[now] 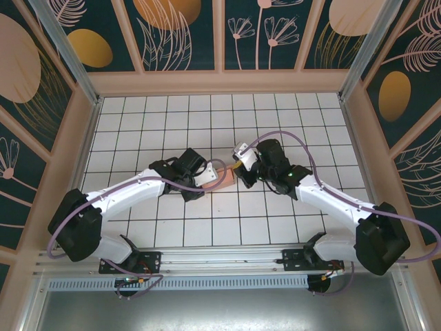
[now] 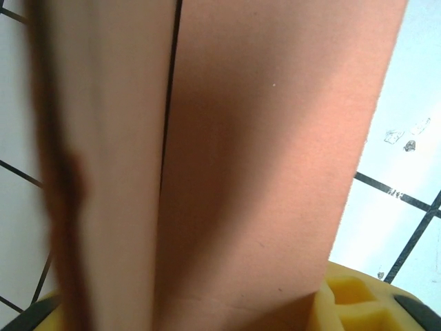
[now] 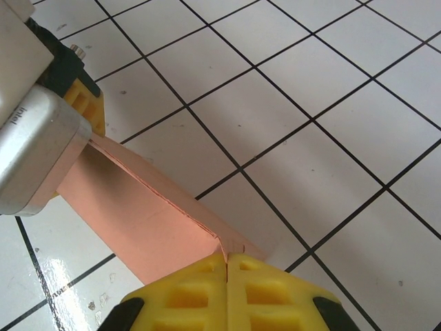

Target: Fold the paper box

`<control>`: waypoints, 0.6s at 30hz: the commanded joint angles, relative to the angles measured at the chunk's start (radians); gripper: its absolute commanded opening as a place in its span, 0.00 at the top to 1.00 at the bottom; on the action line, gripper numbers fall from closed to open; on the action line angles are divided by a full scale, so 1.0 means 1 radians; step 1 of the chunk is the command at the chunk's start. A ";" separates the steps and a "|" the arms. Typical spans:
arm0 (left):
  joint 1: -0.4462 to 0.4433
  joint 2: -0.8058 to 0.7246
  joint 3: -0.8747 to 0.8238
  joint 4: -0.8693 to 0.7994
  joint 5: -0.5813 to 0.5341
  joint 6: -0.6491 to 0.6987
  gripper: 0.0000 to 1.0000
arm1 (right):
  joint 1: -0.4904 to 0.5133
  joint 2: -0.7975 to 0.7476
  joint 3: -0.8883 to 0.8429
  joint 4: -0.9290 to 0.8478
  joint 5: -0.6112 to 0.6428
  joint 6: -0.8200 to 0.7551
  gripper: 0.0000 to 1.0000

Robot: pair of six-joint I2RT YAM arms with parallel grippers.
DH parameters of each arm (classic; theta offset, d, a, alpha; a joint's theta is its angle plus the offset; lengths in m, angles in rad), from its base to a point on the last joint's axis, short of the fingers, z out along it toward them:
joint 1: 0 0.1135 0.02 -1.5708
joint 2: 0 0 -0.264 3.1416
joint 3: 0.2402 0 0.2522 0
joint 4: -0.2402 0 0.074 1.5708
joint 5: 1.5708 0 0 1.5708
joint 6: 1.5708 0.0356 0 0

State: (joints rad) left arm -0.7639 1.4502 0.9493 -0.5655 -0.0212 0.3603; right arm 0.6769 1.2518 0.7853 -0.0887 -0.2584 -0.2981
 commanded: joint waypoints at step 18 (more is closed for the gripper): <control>0.002 0.128 0.068 0.013 0.039 -0.133 0.66 | 0.111 0.035 -0.075 0.226 0.314 0.499 1.00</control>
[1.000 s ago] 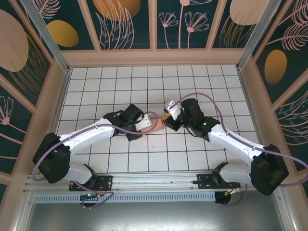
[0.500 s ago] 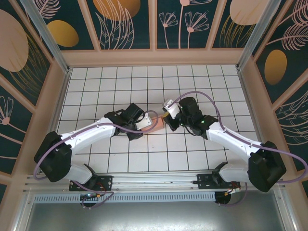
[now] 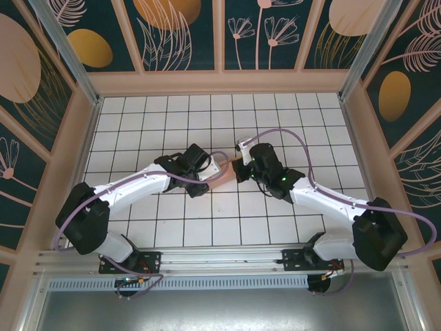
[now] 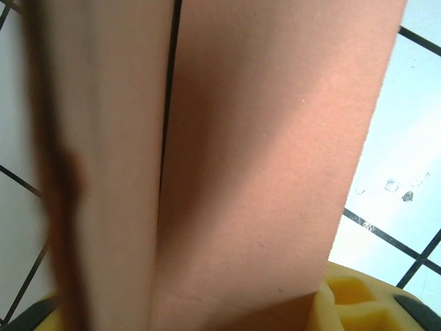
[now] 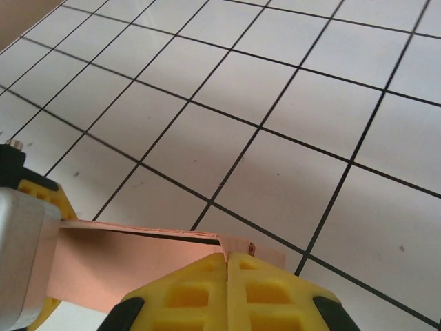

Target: Fold the paper box

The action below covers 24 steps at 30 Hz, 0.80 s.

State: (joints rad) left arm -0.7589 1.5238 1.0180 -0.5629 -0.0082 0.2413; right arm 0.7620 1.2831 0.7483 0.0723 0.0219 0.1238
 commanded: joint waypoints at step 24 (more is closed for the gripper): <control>-0.003 0.034 -0.015 0.061 0.040 -0.020 0.62 | 0.036 -0.027 -0.176 0.236 0.067 0.077 1.00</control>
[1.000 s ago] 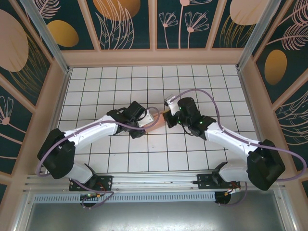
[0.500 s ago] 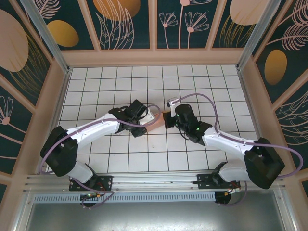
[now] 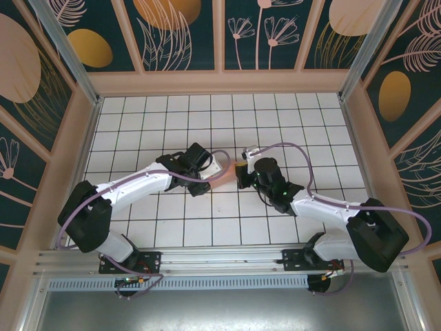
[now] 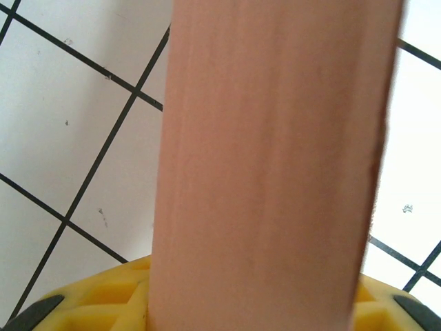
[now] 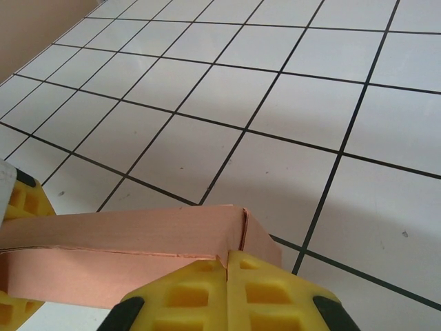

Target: Fold the paper box

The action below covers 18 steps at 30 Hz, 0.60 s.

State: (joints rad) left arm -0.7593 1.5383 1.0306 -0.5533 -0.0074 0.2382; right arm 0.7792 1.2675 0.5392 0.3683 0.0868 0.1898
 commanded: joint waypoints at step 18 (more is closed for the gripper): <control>-0.003 -0.202 -0.127 0.206 -0.030 -0.132 0.33 | 0.019 0.048 0.112 -0.167 0.053 0.024 1.00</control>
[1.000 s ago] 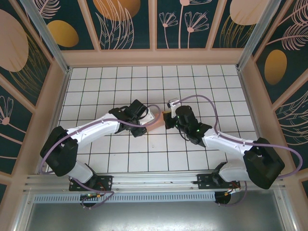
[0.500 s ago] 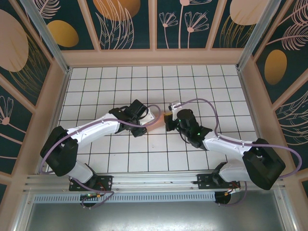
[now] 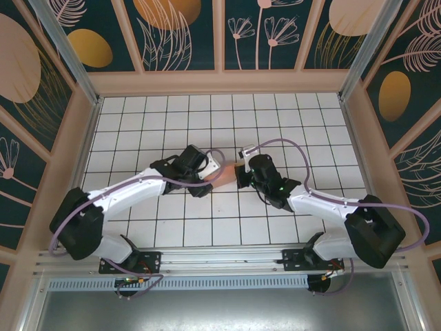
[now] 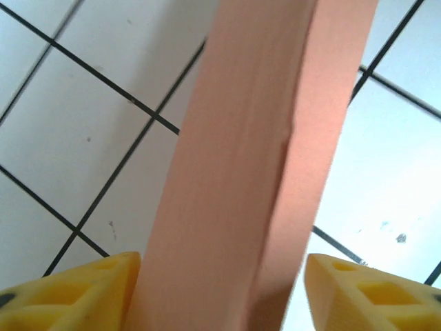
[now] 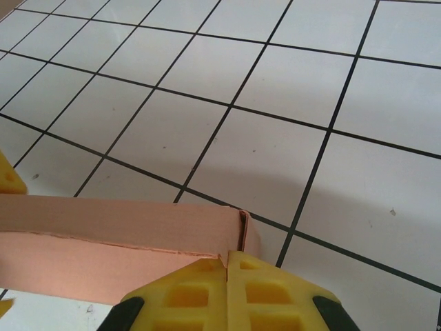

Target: Fold the paper box

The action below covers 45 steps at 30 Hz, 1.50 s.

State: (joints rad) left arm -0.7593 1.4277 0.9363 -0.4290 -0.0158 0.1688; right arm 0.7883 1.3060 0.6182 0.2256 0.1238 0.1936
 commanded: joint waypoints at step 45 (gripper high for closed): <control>-0.002 -0.155 -0.039 -0.056 -0.196 -0.446 0.84 | 0.009 0.076 0.151 -0.132 0.007 0.060 1.00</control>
State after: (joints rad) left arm -0.7593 1.2617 0.8692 -0.4976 -0.1856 -0.2676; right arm 0.7895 1.3720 0.7353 0.1032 0.1307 0.2428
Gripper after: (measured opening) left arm 0.166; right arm 0.052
